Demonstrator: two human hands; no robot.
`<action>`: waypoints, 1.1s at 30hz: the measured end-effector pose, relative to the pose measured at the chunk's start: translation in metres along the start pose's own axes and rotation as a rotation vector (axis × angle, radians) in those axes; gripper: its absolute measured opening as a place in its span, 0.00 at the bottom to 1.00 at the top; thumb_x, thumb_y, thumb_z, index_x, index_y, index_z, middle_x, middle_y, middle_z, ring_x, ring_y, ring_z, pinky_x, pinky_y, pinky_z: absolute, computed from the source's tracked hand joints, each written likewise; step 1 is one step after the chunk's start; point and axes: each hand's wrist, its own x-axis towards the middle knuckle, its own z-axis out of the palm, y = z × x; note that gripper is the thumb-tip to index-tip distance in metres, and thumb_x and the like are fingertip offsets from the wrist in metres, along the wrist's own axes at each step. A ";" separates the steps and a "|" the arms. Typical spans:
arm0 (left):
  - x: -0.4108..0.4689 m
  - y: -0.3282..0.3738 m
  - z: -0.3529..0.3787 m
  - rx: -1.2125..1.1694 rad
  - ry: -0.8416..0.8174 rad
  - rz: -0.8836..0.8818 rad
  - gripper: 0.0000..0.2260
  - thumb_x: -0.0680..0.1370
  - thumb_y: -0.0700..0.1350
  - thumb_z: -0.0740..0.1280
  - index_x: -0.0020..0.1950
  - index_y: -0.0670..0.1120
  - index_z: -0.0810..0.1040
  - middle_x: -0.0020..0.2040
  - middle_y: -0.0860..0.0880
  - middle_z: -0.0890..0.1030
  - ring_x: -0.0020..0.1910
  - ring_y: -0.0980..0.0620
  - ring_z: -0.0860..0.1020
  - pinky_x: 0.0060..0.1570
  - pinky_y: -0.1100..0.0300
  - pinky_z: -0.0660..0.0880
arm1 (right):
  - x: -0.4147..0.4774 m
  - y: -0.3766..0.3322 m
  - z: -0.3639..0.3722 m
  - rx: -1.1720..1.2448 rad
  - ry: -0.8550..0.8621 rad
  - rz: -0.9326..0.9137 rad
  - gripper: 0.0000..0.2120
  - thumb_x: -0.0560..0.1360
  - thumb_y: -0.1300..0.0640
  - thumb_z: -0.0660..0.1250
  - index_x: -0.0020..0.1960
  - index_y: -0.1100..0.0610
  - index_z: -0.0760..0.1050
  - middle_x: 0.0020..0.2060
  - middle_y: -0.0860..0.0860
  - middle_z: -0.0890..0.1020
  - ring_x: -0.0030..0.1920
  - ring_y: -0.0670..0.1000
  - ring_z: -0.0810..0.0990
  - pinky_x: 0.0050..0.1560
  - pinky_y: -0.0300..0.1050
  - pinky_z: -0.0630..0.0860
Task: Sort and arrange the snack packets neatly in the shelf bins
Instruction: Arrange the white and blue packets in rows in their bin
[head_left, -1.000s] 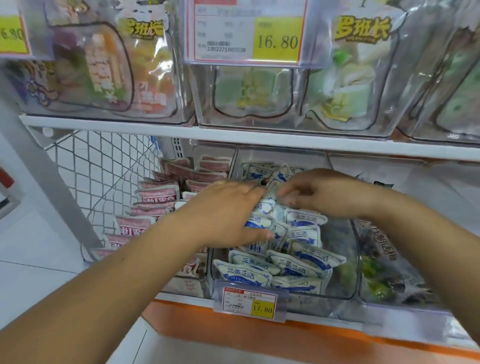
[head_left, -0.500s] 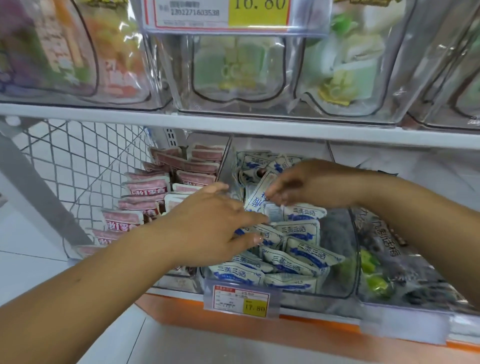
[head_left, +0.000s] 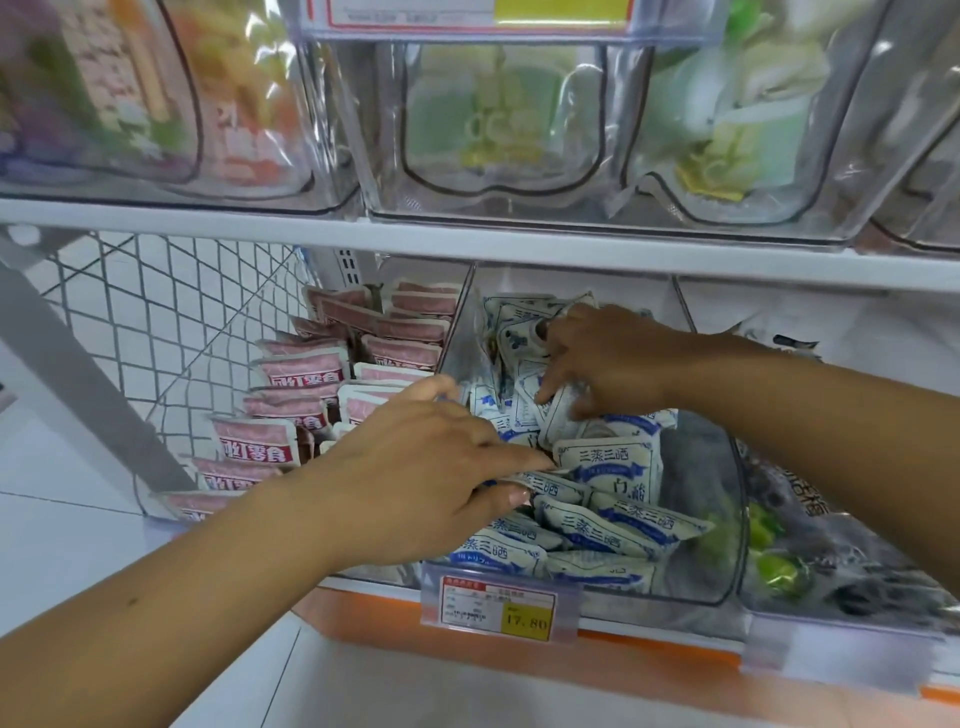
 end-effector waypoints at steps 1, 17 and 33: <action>-0.001 0.000 0.000 0.010 0.020 0.013 0.25 0.80 0.62 0.40 0.74 0.63 0.61 0.56 0.59 0.80 0.57 0.57 0.75 0.66 0.55 0.56 | 0.001 -0.002 0.000 -0.014 0.038 -0.001 0.17 0.74 0.48 0.70 0.63 0.40 0.76 0.60 0.46 0.69 0.64 0.50 0.63 0.62 0.47 0.66; 0.000 -0.003 0.000 -0.030 0.114 0.087 0.22 0.81 0.60 0.45 0.70 0.60 0.69 0.49 0.59 0.82 0.48 0.57 0.78 0.53 0.56 0.61 | 0.052 -0.026 0.013 -0.052 -0.200 -0.124 0.34 0.73 0.47 0.70 0.73 0.33 0.56 0.71 0.49 0.63 0.71 0.55 0.60 0.64 0.54 0.65; 0.004 -0.003 0.001 -0.028 0.072 0.044 0.25 0.79 0.62 0.40 0.72 0.62 0.65 0.51 0.58 0.82 0.49 0.56 0.76 0.56 0.59 0.58 | 0.054 -0.041 -0.006 -0.018 -0.365 0.041 0.36 0.71 0.42 0.70 0.75 0.41 0.58 0.74 0.52 0.60 0.73 0.57 0.58 0.62 0.52 0.65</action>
